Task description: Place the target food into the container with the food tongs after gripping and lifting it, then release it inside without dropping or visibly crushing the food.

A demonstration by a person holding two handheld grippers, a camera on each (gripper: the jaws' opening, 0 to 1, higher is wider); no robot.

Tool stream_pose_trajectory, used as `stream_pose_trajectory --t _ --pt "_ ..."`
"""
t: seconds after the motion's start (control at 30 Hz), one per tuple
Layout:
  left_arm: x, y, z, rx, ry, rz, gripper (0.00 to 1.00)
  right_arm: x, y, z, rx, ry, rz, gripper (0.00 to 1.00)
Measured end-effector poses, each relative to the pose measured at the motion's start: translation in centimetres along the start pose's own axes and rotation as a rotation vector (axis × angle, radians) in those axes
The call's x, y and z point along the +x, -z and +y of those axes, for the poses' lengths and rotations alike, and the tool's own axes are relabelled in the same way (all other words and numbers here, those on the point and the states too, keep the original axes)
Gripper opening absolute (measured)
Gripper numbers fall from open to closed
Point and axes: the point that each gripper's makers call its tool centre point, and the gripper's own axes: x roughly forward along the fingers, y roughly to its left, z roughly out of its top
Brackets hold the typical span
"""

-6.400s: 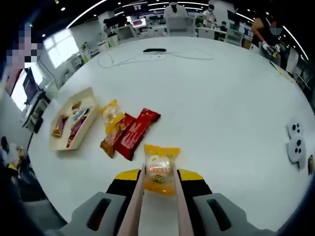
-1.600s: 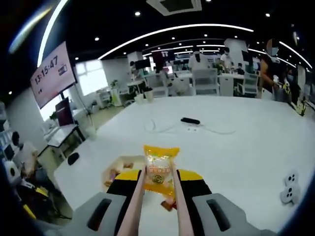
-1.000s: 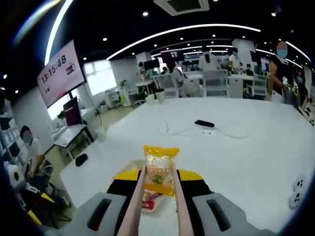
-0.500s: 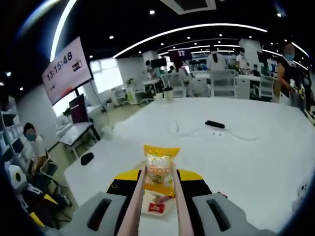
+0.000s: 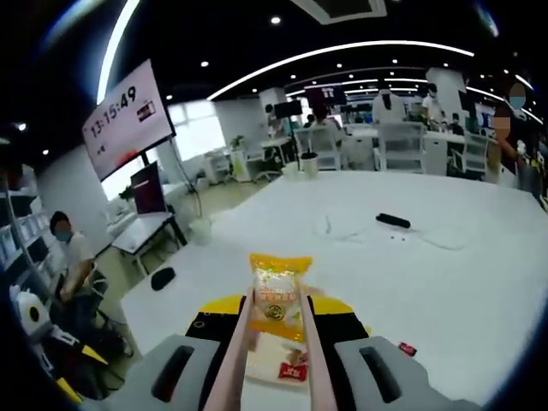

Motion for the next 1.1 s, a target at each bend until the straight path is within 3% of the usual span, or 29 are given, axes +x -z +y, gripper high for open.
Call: stream_pose_trajectory --t 0.43,1.1 --pt "-0.6 0.2 0.6 -0.014 -0.023 -0.013 0.57 1.3 -0.3 2.0 -0.038 -0.044 0.019 0.27" --pt "-0.9 0.1 0.9 -0.024 -0.040 -0.022 0.57 2.4 -0.5 3.2 -0.062 -0.076 0.035 0.27"
